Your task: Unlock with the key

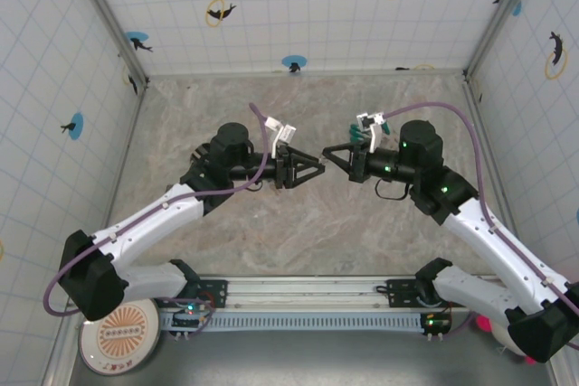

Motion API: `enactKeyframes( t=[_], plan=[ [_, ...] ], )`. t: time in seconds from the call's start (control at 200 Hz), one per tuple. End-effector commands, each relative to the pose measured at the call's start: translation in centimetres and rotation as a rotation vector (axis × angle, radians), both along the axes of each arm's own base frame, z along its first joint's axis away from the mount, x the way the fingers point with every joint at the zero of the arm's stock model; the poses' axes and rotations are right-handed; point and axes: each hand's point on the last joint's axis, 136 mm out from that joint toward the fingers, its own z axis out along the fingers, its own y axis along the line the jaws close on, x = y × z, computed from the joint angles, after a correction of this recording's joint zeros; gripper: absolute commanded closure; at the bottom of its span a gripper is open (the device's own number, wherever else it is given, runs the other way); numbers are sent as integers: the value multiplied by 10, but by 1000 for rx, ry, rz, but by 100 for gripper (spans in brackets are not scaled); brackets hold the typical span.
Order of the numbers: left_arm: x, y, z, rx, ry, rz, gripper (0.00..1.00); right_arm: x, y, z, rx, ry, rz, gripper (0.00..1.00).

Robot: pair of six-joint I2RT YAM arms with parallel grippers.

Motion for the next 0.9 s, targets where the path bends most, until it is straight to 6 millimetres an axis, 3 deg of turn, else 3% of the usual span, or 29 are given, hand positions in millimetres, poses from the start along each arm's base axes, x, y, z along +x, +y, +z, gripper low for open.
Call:
enactKeyframes(
  t=[0.0, 0.12, 0.27, 0.575, 0.736, 0.896],
  plan=[
    [-5, -3, 28, -72, -47, -44, 44, -4, 3, 7, 39, -25, 24, 100],
    [-6, -5, 28, -77, -43, -58, 47, -2, 3, 9, 45, -29, 18, 100],
    [-7, -5, 26, -75, -34, -69, 64, -2, 4, 9, 44, -28, 18, 100],
    [-5, -9, 25, -80, -20, -79, 56, -2, 7, 10, 59, -25, 33, 100],
    [-6, -8, 22, -71, -14, -80, 69, -1, 5, 9, 48, -29, 22, 100],
    [-5, -5, 20, -42, -25, -55, 73, 0, 5, 4, 25, -23, 19, 100]
  ],
)
